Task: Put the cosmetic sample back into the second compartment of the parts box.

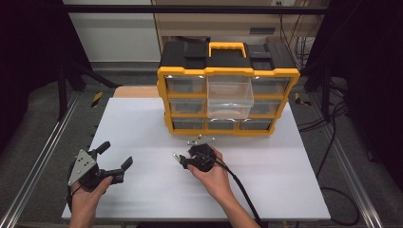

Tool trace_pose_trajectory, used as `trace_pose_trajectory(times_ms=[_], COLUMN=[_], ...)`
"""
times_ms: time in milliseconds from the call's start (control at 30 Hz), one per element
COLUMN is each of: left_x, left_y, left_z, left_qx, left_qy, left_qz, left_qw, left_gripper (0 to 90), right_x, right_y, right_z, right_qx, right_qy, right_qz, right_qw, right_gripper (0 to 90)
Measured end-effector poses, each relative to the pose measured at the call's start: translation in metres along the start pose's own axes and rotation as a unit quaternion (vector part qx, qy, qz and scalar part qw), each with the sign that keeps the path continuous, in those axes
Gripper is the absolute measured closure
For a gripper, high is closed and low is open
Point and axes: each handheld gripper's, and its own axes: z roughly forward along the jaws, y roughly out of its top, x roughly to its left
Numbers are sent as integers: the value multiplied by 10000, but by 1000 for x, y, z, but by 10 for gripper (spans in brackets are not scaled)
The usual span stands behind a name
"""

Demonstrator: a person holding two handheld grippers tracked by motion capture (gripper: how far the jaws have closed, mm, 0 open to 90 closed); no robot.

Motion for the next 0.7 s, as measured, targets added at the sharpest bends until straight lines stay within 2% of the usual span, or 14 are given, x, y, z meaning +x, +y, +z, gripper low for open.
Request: trace_pose_trajectory(times_ms=[333, 533, 700], left_x=[0, -2, -2], left_y=[0, 0, 0], left_z=[1, 2, 3], left_qx=[9, 22, 24], left_qy=[-22, -58, -75], left_qz=[-6, 9, 0], left_qw=[10000, 10000, 10000], left_gripper=[21, 21, 21], right_x=[6, 11, 15], right_y=[-1, -2, -1], right_z=[11, 18, 26], right_qx=[42, 184, 238], right_qy=[168, 269, 247], right_qz=[48, -74, -170], right_qw=[9998, 9994, 9993], right_gripper=[593, 638, 674])
